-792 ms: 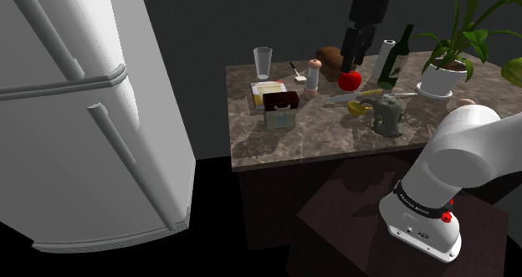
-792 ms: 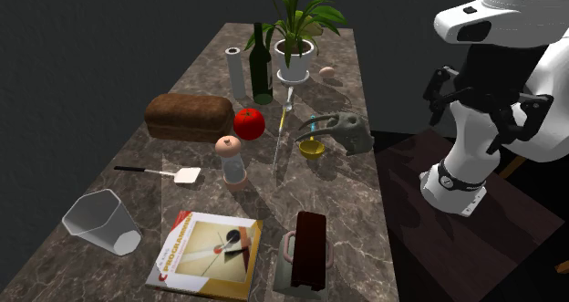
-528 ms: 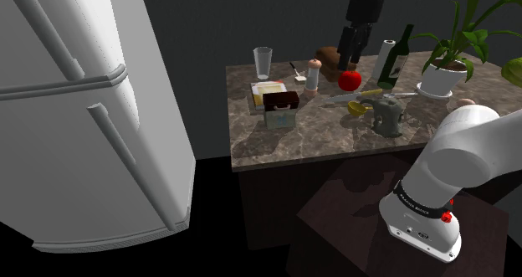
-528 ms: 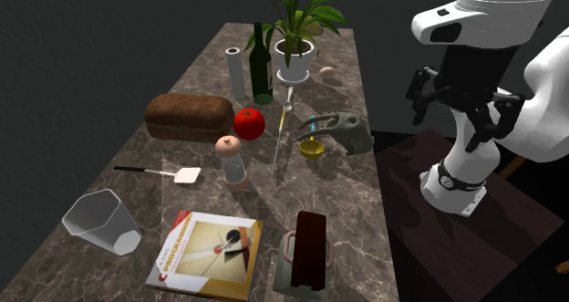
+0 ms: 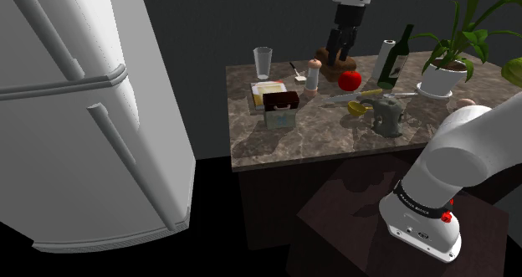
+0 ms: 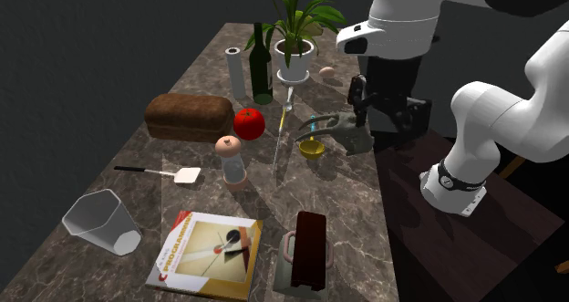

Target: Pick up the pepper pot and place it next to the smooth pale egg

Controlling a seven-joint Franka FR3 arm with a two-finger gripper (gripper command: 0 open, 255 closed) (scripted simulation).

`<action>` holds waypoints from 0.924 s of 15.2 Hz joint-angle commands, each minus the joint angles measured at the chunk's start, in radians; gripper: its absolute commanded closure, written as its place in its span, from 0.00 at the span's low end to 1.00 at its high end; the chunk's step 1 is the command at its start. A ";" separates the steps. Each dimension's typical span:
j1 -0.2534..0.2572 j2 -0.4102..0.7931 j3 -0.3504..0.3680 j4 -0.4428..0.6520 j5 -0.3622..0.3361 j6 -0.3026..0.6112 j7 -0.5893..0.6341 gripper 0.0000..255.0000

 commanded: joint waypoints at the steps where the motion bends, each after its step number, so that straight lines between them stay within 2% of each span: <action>1: -0.004 0.069 -0.031 0.040 0.002 0.029 -0.034 0.00; 7: -0.017 0.275 -0.119 0.174 0.037 0.092 -0.144 0.00; 14: -0.051 0.542 -0.198 0.389 0.135 0.112 -0.280 0.00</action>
